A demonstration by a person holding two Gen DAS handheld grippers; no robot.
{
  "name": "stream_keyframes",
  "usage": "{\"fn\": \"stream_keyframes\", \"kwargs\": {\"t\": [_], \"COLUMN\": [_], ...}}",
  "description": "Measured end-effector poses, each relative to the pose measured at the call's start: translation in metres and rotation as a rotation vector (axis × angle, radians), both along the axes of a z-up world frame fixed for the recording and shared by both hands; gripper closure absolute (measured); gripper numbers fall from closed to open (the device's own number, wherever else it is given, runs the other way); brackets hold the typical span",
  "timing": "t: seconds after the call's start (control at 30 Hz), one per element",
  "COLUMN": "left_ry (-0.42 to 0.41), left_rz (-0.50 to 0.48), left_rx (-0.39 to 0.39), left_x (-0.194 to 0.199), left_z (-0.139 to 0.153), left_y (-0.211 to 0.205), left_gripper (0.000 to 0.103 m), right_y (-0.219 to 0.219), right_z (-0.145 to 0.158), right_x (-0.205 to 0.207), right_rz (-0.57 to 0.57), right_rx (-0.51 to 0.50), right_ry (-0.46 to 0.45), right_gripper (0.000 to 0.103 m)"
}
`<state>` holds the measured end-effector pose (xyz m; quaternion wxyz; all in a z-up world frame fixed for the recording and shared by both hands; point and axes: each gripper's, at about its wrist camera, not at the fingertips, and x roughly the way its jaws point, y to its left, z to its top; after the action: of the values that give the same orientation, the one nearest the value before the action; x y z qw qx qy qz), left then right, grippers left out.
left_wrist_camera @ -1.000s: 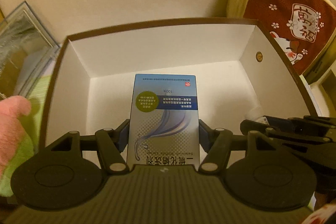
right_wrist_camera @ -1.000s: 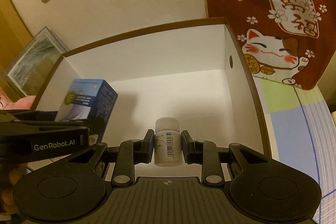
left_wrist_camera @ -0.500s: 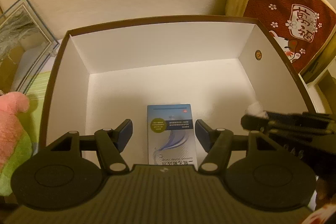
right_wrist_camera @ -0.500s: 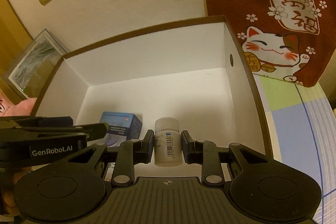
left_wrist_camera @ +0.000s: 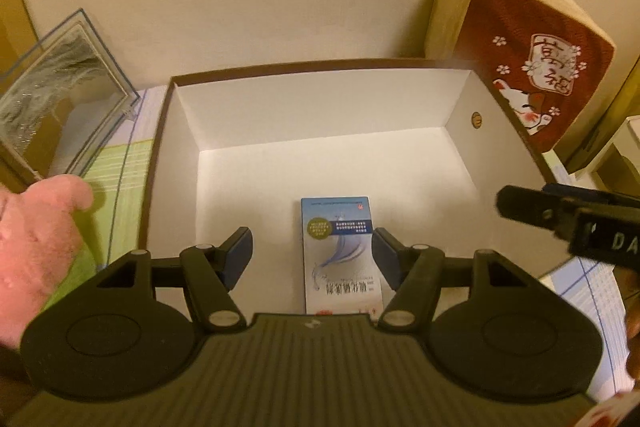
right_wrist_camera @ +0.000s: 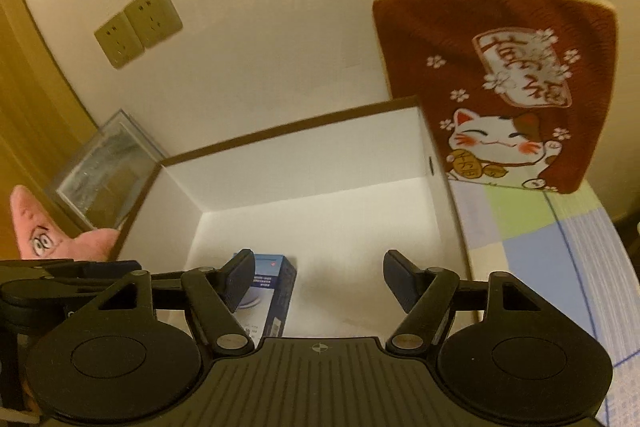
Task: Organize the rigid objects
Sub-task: 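Carry both items into the brown box and release them there, then withdraw both open tools from the box back over the table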
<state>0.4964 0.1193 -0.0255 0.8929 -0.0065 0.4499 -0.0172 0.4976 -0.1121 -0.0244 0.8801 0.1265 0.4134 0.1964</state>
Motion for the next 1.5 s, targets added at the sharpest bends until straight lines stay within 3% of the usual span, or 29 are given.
{"fn": "stream_keyframes", "kwargs": {"t": [0.47,0.6,1.5], "left_ry": [-0.071,-0.089,-0.088], "left_rz": [-0.002,-0.020,0.048], "left_rx": [-0.036,0.013,-0.012], "left_x": [-0.085,-0.114,-0.270], "left_z": [0.041,0.048,0.043], "left_y": [-0.001,-0.010,-0.034], "left_gripper": [0.039,0.039,0.033], "right_y": [-0.036,-0.040,-0.086], "right_z": [0.040,0.044,0.051], "right_x": [-0.070,-0.091,-0.222], "right_rz": [0.020,0.034,0.147], "right_rx": [0.040,0.048,0.056], "right_ry": [-0.041,-0.017,-0.030], "right_gripper": [0.032,0.032,0.031]}}
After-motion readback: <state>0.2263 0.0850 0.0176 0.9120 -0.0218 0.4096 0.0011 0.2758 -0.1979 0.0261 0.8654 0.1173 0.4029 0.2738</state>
